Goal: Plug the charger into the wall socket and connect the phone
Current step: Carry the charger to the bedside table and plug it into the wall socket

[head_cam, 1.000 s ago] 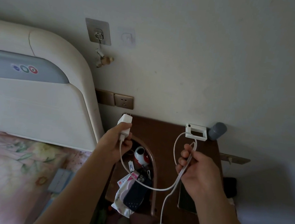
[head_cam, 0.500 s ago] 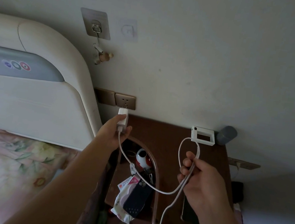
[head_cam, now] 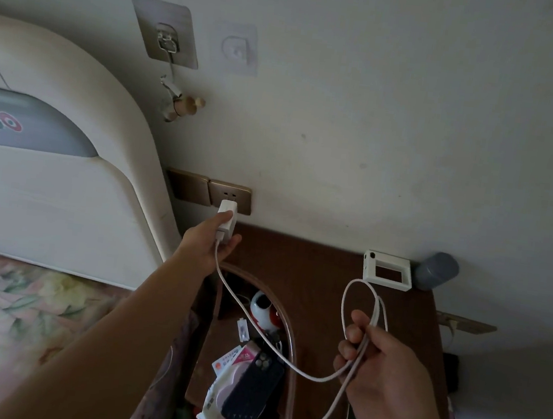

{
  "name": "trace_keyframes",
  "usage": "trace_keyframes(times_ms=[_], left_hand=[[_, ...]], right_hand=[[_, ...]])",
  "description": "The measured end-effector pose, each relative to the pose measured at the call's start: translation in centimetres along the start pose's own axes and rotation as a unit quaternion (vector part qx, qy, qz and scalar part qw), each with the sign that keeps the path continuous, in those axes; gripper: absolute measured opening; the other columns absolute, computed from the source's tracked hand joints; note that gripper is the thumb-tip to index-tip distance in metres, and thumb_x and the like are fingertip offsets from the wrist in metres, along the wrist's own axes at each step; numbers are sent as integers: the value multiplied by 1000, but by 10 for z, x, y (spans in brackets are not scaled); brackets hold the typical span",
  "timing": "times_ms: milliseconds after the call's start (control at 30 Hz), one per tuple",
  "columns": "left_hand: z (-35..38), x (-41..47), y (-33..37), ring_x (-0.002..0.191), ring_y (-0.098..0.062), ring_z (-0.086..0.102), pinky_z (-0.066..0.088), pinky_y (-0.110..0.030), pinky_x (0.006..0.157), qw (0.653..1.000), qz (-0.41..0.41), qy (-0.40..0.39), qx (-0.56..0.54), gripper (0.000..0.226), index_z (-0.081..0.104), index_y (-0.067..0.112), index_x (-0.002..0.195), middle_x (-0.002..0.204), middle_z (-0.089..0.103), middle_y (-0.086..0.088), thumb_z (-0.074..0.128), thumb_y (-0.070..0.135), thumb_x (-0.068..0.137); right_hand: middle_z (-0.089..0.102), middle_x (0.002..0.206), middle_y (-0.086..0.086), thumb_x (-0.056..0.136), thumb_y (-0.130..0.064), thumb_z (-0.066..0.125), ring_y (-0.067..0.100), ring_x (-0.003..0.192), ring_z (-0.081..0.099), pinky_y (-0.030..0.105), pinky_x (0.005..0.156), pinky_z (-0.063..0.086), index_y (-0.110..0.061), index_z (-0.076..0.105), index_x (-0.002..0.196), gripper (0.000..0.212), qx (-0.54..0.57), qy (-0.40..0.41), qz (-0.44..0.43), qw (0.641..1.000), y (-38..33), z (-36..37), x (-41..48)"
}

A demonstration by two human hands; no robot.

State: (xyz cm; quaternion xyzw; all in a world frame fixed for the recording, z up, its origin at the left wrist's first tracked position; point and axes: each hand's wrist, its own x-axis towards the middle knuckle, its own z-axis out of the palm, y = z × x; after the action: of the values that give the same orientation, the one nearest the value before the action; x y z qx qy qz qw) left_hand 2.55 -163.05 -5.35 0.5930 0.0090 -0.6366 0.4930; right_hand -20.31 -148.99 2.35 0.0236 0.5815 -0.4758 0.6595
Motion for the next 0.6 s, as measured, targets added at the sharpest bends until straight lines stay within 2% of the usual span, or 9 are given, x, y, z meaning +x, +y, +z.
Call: trace_keyframes(times_ms=[200,433,600], left_hand=[[2,16,0,109,-35,60,60,-30,64,1000,9,9,-1,48,48,14,116,124,48,-18,76,19,78],[-1,33,1,106,-35,60,58,-27,52,1000,6,14,-12,53,49,15,118,115,49,-17,79,20,75],[-1,41,0,107,-37,59,60,-29,58,1000,0,14,-6,54,49,15,118,121,47,-18,80,20,73]], right_hand=[[50,65,5,99,-13,42,16,57,41,30,60,34,-7,62,99,21,2,5,0,1000,-1,5,3],[52,59,3,98,-13,43,16,56,41,31,62,35,-7,62,95,21,-2,12,1,1000,2,8,7],[50,60,3,98,-13,43,16,56,41,30,61,35,-8,63,95,21,-8,24,7,1000,5,10,11]])
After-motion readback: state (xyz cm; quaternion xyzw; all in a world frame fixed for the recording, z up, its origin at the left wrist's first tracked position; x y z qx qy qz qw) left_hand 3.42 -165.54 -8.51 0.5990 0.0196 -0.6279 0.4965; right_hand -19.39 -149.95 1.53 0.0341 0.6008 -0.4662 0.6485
